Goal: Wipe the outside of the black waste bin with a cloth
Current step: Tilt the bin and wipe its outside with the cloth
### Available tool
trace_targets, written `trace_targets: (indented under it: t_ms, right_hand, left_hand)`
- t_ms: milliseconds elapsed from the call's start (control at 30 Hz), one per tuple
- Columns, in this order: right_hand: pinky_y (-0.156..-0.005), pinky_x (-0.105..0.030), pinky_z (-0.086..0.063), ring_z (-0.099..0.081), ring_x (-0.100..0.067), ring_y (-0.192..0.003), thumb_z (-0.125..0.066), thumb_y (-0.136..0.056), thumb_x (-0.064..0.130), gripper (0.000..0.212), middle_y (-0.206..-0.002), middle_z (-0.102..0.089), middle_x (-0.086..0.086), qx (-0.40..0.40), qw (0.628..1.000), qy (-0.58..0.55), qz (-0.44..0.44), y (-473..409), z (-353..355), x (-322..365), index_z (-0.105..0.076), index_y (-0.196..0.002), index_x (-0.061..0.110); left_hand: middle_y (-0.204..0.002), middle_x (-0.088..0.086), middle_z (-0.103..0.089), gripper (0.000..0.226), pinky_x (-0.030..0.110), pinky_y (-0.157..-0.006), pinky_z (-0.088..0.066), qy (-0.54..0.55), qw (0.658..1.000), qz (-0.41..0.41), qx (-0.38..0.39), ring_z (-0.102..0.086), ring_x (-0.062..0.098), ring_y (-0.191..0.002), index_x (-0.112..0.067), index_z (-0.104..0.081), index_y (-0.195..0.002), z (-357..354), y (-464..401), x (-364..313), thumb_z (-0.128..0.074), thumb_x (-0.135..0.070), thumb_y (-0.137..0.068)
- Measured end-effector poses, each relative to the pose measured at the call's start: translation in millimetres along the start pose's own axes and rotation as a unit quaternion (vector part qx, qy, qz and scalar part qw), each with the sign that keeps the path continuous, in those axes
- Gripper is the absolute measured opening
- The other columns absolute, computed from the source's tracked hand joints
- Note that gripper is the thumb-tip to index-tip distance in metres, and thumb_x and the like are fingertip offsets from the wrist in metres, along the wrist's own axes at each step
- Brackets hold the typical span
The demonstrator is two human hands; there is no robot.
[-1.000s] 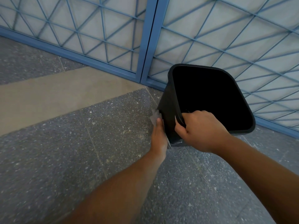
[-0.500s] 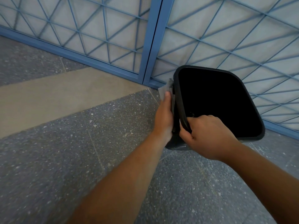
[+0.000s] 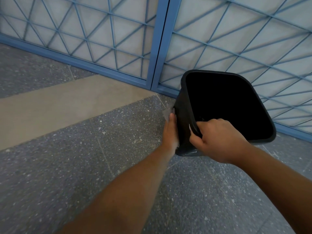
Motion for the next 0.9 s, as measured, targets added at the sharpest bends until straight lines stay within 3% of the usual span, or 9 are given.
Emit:
trace_targets:
  t_ms: [100, 267, 400, 567, 700, 833, 900]
  right_hand:
    - [-0.057, -0.031, -0.036, -0.04, -0.01, -0.047, -0.042, -0.091, 0.042, 0.038, -0.051, -0.041, 0.006, -0.003, 1.0, -0.003, -0.001, 0, 2, 2, -0.035, -0.058, 0.025]
    - [-0.056, -0.031, -0.037, -0.043, -0.01, -0.048, -0.041, -0.091, 0.043, 0.037, -0.051, -0.043, 0.004, -0.009, 1.0, -0.004, 0.003, -1, 0, 2, -0.038, -0.059, 0.024]
    - [-0.056, -0.032, -0.042, -0.046, -0.011, -0.048, -0.038, -0.09, 0.045, 0.037, -0.052, -0.046, 0.003, -0.007, 1.0, -0.004, 0.005, 0, -1, 1, -0.045, -0.062, 0.022]
    - [-0.055, -0.029, -0.04, -0.047, -0.009, -0.047, -0.044, -0.091, 0.041, 0.035, -0.051, -0.047, 0.004, -0.005, 1.0, -0.006, 0.015, -1, -1, 1, -0.044, -0.061, 0.024]
    - [-0.053, -0.03, -0.041, -0.046, -0.011, -0.047, -0.048, -0.087, 0.037, 0.033, -0.051, -0.048, 0.002, -0.006, 1.0, -0.013, 0.012, -4, 0, -1, -0.045, -0.06, 0.021]
    - [-0.051, -0.028, -0.04, -0.049, -0.011, -0.047, -0.049, -0.087, 0.035, 0.031, -0.051, -0.051, 0.001, -0.005, 1.0, -0.017, 0.016, -4, -1, -2, -0.046, -0.06, 0.02]
    - [-0.052, -0.029, -0.041, -0.05, -0.012, -0.047, -0.049, -0.087, 0.037, 0.032, -0.052, -0.052, 0.0, -0.006, 1.0, -0.019, 0.013, -5, -1, -2, -0.047, -0.06, 0.02]
  left_hand:
    - [-0.129, 0.01, -0.067, 0.063, 0.039, -0.104, -0.049, -0.007, 0.997, 0.073, -0.023, -0.061, 0.026, -0.125, -0.014, -0.062, -0.138, 8, -11, 1, -0.036, -0.06, -0.104]
    - [-0.129, 0.011, -0.069, 0.057, 0.043, -0.108, -0.049, 0.015, 0.995, 0.069, -0.072, -0.065, 0.023, -0.121, -0.014, -0.064, -0.137, 7, 16, 23, -0.037, -0.053, -0.106]
    - [-0.135, 0.011, -0.066, 0.058, 0.046, -0.111, -0.047, 0.039, 0.994, 0.077, -0.066, -0.064, 0.023, -0.124, -0.02, -0.058, -0.143, 3, 39, 31, -0.031, -0.055, -0.107]
    - [-0.116, 0.013, -0.073, 0.063, 0.032, -0.093, -0.056, 0.084, 0.994, 0.072, -0.008, -0.069, 0.023, -0.111, -0.008, -0.065, -0.133, -10, 27, -23, -0.03, -0.054, -0.107]
    - [-0.131, 0.016, -0.068, 0.06, 0.037, -0.108, -0.05, 0.056, 0.997, -0.021, 0.04, -0.064, 0.023, -0.125, -0.011, -0.061, -0.139, -23, 21, -63, -0.033, -0.053, -0.107]
    - [-0.139, 0.012, -0.063, 0.062, 0.038, -0.111, -0.047, -0.067, 0.99, -0.121, 0.015, -0.058, 0.023, -0.132, -0.019, -0.055, -0.145, -19, 42, -38, -0.032, -0.06, -0.105]
    - [-0.136, 0.014, -0.064, 0.063, 0.041, -0.108, -0.048, -0.111, 0.987, -0.115, 0.031, -0.06, 0.026, -0.13, -0.019, -0.054, -0.144, -8, 50, -18, -0.032, -0.061, -0.104]
Point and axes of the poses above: each hand's wrist, its own y-axis away from the middle knuckle, its own z-axis out of the back of the hand, x = y × z, the point moved 1 cm from there along -y, towards the middle knuckle
